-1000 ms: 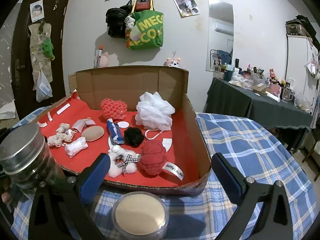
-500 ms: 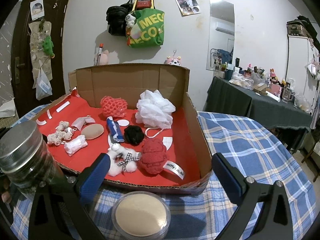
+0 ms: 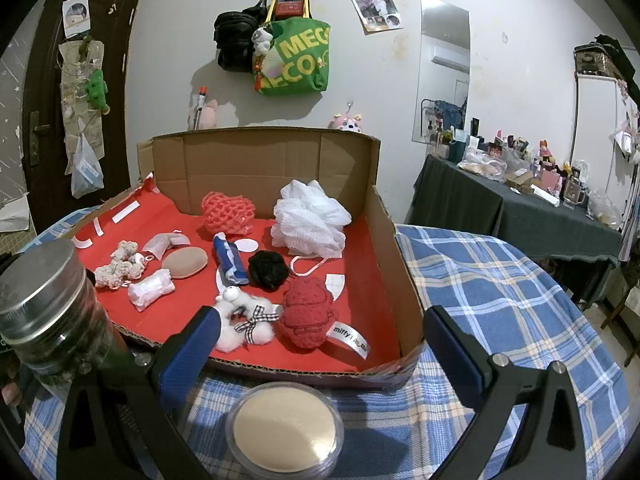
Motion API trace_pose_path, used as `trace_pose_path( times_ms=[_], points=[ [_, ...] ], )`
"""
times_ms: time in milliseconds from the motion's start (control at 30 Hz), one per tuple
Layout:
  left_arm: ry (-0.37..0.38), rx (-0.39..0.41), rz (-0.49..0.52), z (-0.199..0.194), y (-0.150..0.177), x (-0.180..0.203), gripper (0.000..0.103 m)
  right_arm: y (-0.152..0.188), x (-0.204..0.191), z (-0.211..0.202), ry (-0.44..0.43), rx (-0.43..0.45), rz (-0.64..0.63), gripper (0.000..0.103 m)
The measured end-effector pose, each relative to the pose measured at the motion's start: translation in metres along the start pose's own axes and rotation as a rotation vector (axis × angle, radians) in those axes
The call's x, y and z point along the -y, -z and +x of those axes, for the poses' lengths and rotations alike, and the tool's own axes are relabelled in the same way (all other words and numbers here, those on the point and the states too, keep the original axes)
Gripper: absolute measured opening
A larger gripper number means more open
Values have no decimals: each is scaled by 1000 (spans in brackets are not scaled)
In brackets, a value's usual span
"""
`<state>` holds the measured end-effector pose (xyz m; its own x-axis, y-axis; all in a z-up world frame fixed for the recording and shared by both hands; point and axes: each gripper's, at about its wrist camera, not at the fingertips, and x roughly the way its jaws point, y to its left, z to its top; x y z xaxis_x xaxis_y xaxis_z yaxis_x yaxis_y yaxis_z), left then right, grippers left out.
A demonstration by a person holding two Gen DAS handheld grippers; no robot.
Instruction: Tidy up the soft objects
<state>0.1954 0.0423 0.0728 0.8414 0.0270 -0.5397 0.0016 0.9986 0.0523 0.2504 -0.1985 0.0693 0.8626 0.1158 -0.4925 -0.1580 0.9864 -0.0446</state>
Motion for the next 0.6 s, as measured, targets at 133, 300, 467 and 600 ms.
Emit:
trace_pose_path(
  times_ms=[133,300,467,600],
  points=[
    [1,0,0,0,0,0,85,0,1,1,0,-1,0,103],
    [1,-2,1,1,0,0,85,0,0,0,0,-1,0,103],
    [1,-1,0,1,0,-1,85,0,0,0,4,-2,0,103],
    [1,-1,0,1,0,-1,85,0,-1,0,4,-2,0,103]
  ],
)
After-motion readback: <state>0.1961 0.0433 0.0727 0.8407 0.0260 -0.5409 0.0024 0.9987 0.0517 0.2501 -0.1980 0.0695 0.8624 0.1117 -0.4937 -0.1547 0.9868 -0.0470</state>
